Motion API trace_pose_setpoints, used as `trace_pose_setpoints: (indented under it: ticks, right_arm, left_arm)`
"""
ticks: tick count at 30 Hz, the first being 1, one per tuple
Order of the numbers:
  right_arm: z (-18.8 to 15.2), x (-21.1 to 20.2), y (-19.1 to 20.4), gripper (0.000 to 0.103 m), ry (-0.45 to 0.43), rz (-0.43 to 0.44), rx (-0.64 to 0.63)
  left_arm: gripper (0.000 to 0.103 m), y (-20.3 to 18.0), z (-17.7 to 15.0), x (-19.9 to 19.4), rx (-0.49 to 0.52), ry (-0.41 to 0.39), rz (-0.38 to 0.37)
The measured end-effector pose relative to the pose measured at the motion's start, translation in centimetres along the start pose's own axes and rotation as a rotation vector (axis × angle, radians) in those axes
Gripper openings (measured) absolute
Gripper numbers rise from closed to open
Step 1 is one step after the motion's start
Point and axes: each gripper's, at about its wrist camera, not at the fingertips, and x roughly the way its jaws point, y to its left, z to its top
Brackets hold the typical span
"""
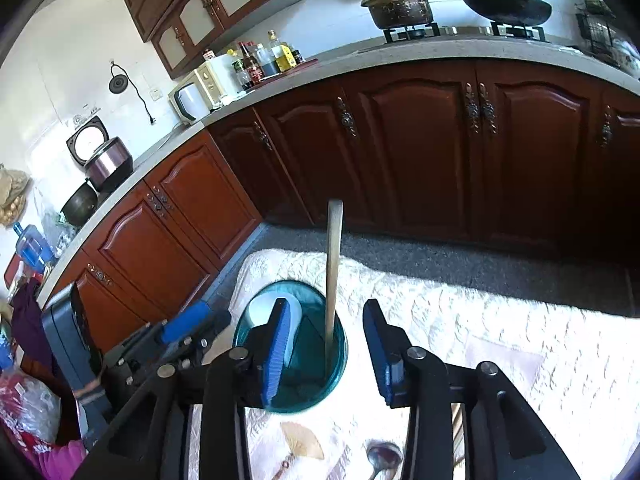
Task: Organize utensils
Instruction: 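Lower the spoon into the cup with the left gripper while the right gripper drops the chopstick in, then withdraw both open grippers from the cup back over the utensils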
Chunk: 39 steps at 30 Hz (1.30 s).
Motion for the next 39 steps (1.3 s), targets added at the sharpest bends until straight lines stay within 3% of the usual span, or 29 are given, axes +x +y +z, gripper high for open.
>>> trace_pose_setpoints:
  ticks: [22, 24, 39]
  right_arm:
    - [-9.0, -7.5, -1.0, 0.041, -0.004, -0.092, 0.04]
    - [-9.6, -8.3, -1.0, 0.042, -0.01, -0.106, 0.041]
    - [-12.5, -11.4, -1.6, 0.043, -0.025, -0.14, 0.073]
  left_arm:
    - [0.059, -3.2, -3.1, -7.3, 0.016, 0.026, -0.048]
    - [0.066, -3.7, -3.6, -7.8, 0.019, 0.031, -0.06]
    - [0.069, -7.2, -5.4, -10.0, 0.097, 0.057, -0.078]
